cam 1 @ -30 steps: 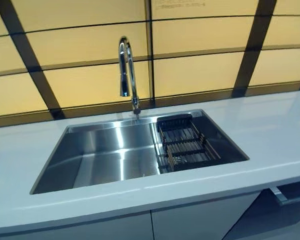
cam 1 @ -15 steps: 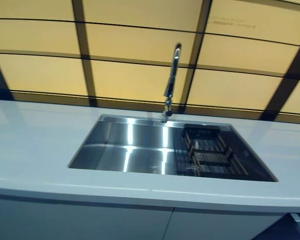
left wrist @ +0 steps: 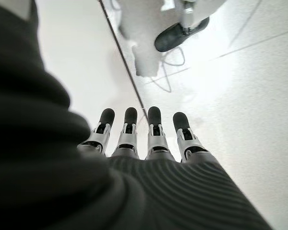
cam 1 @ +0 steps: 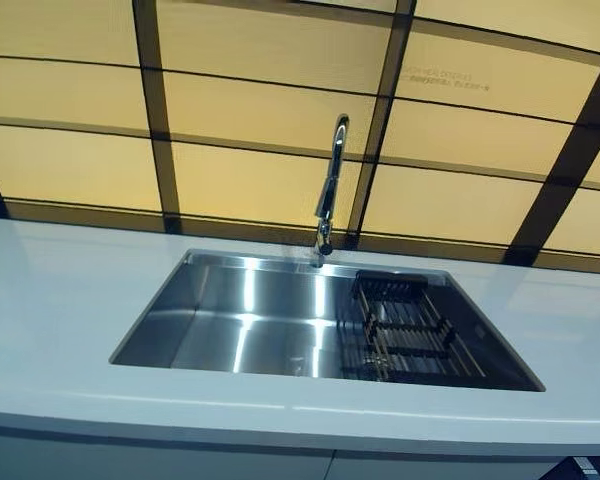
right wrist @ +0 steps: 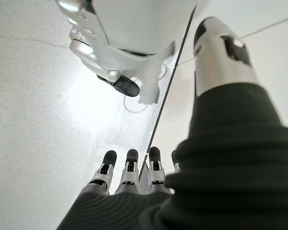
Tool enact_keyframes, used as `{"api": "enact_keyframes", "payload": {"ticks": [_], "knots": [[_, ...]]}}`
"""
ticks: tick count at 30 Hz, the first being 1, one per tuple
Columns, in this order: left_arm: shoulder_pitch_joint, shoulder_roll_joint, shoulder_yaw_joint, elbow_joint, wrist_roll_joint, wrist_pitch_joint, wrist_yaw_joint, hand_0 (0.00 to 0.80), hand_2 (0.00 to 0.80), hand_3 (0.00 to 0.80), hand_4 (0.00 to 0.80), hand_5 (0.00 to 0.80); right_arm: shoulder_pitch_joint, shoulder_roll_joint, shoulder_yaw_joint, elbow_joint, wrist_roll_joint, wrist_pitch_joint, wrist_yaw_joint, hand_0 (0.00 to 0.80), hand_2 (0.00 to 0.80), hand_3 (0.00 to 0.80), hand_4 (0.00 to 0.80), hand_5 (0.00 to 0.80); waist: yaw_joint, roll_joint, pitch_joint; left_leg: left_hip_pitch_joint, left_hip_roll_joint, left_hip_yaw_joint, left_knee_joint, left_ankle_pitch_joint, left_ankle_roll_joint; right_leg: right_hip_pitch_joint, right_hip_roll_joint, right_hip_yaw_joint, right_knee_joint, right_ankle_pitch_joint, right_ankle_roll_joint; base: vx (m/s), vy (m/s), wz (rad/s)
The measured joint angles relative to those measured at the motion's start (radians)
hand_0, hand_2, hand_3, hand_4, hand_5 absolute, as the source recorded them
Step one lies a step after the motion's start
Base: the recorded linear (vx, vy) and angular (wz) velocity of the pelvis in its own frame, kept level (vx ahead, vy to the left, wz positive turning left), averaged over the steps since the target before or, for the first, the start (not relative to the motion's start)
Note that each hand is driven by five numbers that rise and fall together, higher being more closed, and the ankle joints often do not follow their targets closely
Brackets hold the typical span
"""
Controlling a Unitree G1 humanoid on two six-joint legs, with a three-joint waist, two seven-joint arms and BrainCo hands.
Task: Take plates into dishwasher
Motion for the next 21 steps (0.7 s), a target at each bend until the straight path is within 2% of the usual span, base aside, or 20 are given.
{"api": "enact_keyframes", "payload": {"ticks": [7, 21], "knots": [[-0.001, -0.028, -0.001, -0.008, -0.004, 0.002, -0.022, 0.000, 0.000, 0.000, 0.000, 0.000, 0.005, -0.002, 0.000, 0.004, 0.022, 0.008, 0.016, 0.000, 0.000, 0.000, 0.000, 0.000, -0.001, 0.034, -0.018, 0.001, 0.028, 0.003, -0.002, -0.004, -0.013, 0.001, 0.027, 0.002, 0.000, -0.010, -0.015, -0.022, -0.041, -0.03], [-0.001, -0.051, -0.002, -0.005, -0.012, 0.002, -0.041, 0.000, 0.000, 0.000, 0.000, 0.000, 0.011, -0.009, 0.009, 0.021, 0.026, 0.008, 0.021, 0.000, 0.000, 0.000, 0.000, 0.000, -0.003, 0.060, -0.008, 0.017, 0.040, 0.005, -0.002, -0.009, -0.026, 0.016, 0.036, 0.002, 0.000, -0.014, -0.027, 0.000, 0.000, 0.00]]}}
